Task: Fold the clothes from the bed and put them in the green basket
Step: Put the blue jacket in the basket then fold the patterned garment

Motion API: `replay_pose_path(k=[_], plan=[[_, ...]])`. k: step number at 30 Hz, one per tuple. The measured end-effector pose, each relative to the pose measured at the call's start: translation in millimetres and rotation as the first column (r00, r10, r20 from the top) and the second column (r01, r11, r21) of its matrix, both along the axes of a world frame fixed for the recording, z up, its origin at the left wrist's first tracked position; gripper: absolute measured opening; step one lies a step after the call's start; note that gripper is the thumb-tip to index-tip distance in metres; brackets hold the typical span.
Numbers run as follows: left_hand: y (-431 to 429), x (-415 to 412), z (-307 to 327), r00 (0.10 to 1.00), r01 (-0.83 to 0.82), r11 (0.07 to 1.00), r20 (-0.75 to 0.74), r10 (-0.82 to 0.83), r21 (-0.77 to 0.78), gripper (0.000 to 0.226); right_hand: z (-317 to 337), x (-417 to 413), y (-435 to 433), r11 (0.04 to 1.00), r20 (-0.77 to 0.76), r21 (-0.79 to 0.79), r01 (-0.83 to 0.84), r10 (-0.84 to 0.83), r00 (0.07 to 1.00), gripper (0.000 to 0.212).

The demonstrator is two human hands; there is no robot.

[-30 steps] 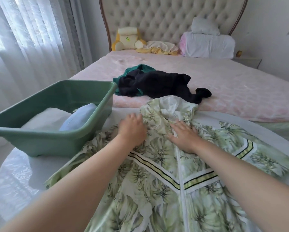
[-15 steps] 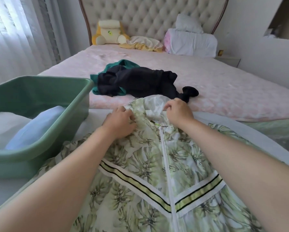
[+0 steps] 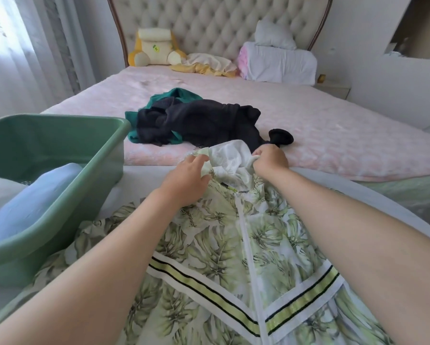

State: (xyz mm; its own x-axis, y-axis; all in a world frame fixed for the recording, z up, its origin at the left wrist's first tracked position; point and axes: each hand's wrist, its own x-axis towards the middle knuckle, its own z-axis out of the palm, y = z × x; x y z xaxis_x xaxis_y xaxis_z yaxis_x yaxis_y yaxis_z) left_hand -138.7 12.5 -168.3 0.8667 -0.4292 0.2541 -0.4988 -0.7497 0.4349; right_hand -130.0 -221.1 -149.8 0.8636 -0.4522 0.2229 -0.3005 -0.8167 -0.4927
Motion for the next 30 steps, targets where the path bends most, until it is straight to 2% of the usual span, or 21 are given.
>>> replay_pose_path(k=[3,5,8,10,12,13,14,16,18,19,21,23,24,26,27,28,30], plan=[[-2,-7,5,0.996,-0.014,0.999,0.083,0.017,-0.030,0.048,11,-23,14,0.978,0.209,0.042,-0.206,0.193,0.959,0.023],[-3,-15,8,0.988,-0.027,0.994,0.150,0.043,-0.110,0.054,16,-49,23,0.924,0.299,-0.045,-0.380,0.376,0.877,0.021],[-1,-31,18,0.956,-0.037,0.966,0.273,0.109,-0.257,0.076,16,-98,31,0.746,0.293,-0.257,-0.615,0.666,0.686,0.027],[5,-42,27,0.970,-0.008,0.984,0.239,0.051,-0.178,0.096,13,-127,30,0.648,0.203,-0.350,-0.677,0.758,0.620,0.030],[10,-55,35,0.988,0.027,0.997,0.150,-0.037,0.066,0.105,14,-147,30,0.595,0.020,-0.380,-0.708,0.771,0.637,0.031],[12,-61,37,0.991,0.047,0.981,0.112,-0.069,0.187,0.100,18,-156,31,0.595,-0.110,-0.355,-0.721,0.739,0.665,0.030],[15,-66,39,0.995,0.074,0.963,0.044,-0.088,0.260,0.089,22,-163,31,0.613,-0.234,-0.320,-0.722,0.688,0.687,0.025],[23,-80,46,0.982,0.129,0.949,-0.173,-0.081,0.287,0.063,29,-175,34,0.681,-0.386,-0.225,-0.697,0.594,0.705,0.005],[30,-94,53,0.942,0.190,0.928,-0.326,-0.081,0.319,0.048,29,-180,40,0.747,-0.423,-0.148,-0.648,0.544,0.724,0.033],[33,-100,56,0.929,0.223,0.905,-0.360,-0.085,0.362,0.046,26,-180,43,0.781,-0.404,-0.154,-0.606,0.510,0.760,0.046],[36,-113,58,0.919,0.246,0.877,-0.387,-0.077,0.412,0.041,20,-178,50,0.826,-0.368,-0.228,-0.516,0.417,0.831,0.057],[36,-120,54,0.943,0.197,0.902,-0.325,-0.067,0.385,0.033,13,-179,57,0.850,-0.375,-0.267,-0.454,0.343,0.861,0.064],[36,-123,51,0.968,0.148,0.922,-0.245,-0.060,0.359,0.028,9,-179,60,0.845,-0.369,-0.266,-0.464,0.355,0.859,0.059],[34,-127,46,0.997,0.054,0.958,-0.070,-0.036,0.283,0.026,7,-180,63,0.843,-0.296,-0.231,-0.486,0.415,0.860,0.022],[32,-128,44,1.000,0.026,0.968,0.004,-0.028,0.249,0.028,6,-179,63,0.844,-0.237,-0.221,-0.489,0.440,0.866,0.027],[31,-128,42,0.997,0.014,0.975,0.073,-0.031,0.220,0.033,7,-179,63,0.829,-0.163,-0.226,-0.511,0.485,0.859,0.033],[31,-126,39,0.975,0.025,0.983,0.211,-0.064,0.184,0.059,13,-181,62,0.790,-0.035,-0.202,-0.579,0.585,0.810,0.036]])
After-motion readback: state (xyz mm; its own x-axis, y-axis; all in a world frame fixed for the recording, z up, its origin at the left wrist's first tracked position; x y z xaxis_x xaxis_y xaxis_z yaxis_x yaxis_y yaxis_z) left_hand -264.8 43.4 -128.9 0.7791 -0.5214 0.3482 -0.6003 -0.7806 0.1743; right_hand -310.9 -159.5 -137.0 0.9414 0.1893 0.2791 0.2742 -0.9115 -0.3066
